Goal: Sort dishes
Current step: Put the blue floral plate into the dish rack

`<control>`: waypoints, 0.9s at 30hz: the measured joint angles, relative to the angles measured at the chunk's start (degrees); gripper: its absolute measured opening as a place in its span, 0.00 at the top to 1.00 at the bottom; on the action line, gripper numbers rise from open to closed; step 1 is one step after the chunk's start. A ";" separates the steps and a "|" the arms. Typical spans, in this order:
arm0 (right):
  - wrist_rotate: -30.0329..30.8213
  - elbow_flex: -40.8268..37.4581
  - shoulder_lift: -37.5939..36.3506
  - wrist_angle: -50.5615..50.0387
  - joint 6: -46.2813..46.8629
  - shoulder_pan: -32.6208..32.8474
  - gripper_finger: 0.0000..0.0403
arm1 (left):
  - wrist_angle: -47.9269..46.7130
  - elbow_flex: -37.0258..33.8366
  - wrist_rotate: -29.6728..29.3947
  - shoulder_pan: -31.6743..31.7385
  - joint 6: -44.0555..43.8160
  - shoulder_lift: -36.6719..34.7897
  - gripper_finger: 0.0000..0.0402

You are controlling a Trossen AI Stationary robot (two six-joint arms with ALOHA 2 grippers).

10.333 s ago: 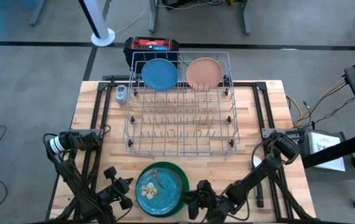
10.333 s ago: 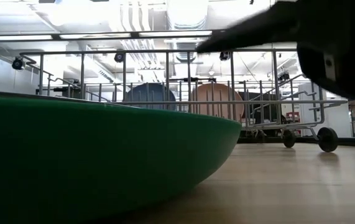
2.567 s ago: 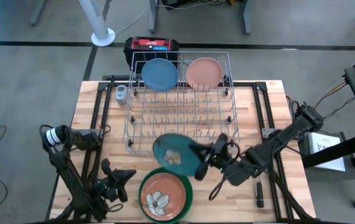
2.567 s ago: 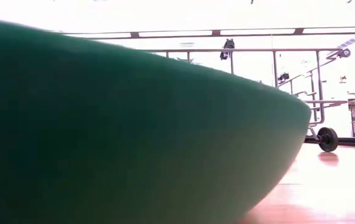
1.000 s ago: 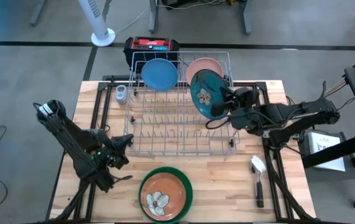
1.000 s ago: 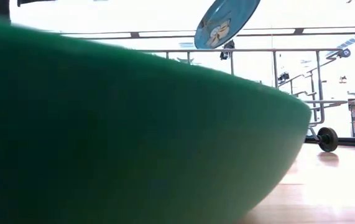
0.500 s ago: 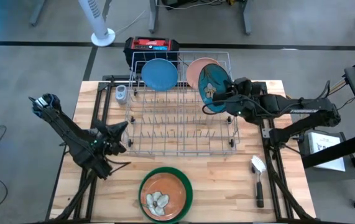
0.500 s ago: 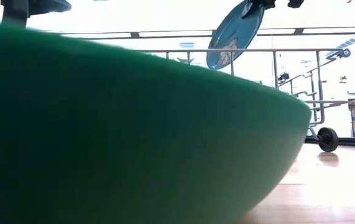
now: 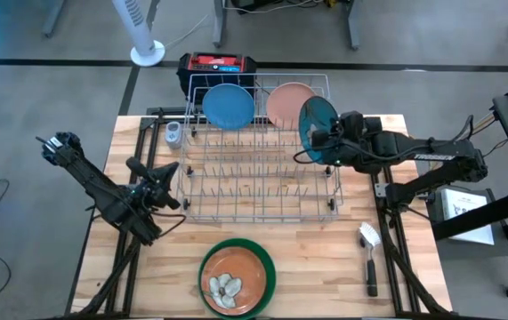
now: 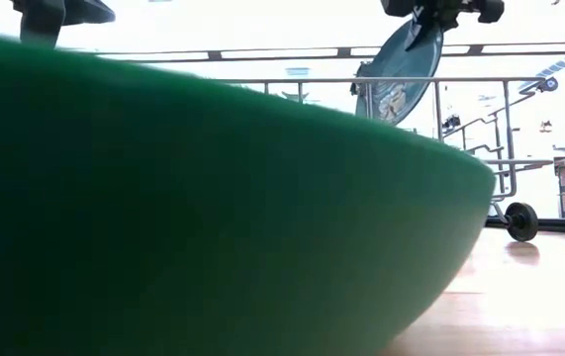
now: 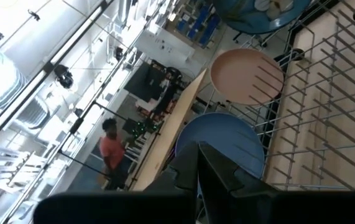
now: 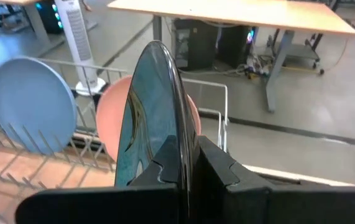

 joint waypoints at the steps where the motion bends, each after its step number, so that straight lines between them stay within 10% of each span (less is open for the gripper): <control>1: -0.03 0.00 0.01 -0.97 0.81 0.00 0.98 | -0.02 0.00 0.00 0.00 0.00 0.08 1.00; 27: -1.52 -1.07 0.13 -3.24 3.79 0.02 0.98 | 0.02 0.00 -0.04 0.00 0.00 0.41 1.00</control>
